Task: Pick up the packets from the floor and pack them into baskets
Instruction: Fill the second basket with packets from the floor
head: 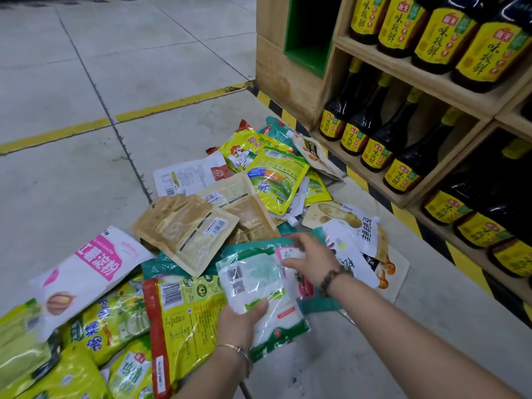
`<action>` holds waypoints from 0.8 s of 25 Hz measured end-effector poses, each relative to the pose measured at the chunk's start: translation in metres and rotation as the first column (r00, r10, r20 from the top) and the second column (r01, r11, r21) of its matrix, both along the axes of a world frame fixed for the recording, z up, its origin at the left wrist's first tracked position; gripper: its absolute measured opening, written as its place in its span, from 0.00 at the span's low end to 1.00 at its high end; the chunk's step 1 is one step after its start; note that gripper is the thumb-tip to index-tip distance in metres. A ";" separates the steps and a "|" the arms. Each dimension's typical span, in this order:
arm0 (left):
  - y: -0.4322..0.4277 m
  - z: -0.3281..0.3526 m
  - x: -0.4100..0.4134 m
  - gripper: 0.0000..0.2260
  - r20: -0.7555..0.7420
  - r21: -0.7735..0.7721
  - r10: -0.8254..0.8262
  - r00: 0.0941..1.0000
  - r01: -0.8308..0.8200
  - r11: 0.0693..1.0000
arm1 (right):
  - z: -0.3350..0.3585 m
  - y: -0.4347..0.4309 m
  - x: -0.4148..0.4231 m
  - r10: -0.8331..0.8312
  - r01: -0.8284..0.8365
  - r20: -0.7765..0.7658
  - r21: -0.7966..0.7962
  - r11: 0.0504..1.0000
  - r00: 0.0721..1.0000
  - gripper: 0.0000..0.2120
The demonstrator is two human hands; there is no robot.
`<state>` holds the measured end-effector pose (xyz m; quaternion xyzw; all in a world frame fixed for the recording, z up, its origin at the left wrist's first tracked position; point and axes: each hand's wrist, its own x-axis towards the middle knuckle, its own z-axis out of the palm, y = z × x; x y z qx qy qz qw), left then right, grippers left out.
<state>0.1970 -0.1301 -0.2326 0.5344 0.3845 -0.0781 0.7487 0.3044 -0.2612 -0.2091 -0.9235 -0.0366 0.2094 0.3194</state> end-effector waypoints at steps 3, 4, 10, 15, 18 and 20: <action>0.007 0.000 -0.009 0.11 -0.046 0.045 0.065 0.997 -0.063 0.997 | -0.012 0.013 0.044 0.388 -0.353 -0.012 -0.441 0.825 0.922 0.43; 0.007 -0.001 -0.010 0.11 -0.063 0.058 0.079 0.995 -0.076 0.995 | -0.020 0.016 0.050 0.423 -0.409 -0.097 -0.513 0.755 0.901 0.46; 0.010 -0.004 -0.006 0.16 -0.038 0.082 0.102 0.994 -0.099 0.992 | -0.038 0.008 0.036 0.271 -0.337 -0.202 -0.626 0.703 0.941 0.36; 0.003 0.004 -0.008 0.08 0.025 0.087 0.118 0.993 -0.119 0.989 | -0.030 -0.039 -0.015 -0.044 0.032 -0.021 -0.411 0.911 0.999 0.21; -0.008 0.008 -0.012 0.07 0.058 0.110 0.078 0.995 -0.084 0.990 | -0.011 -0.075 -0.054 -0.237 0.264 0.124 -0.288 0.920 0.963 0.21; -0.021 0.020 -0.018 0.08 0.111 0.130 0.022 0.994 -0.037 0.991 | 0.008 -0.102 -0.078 -0.357 0.394 0.208 -0.178 0.901 0.911 0.18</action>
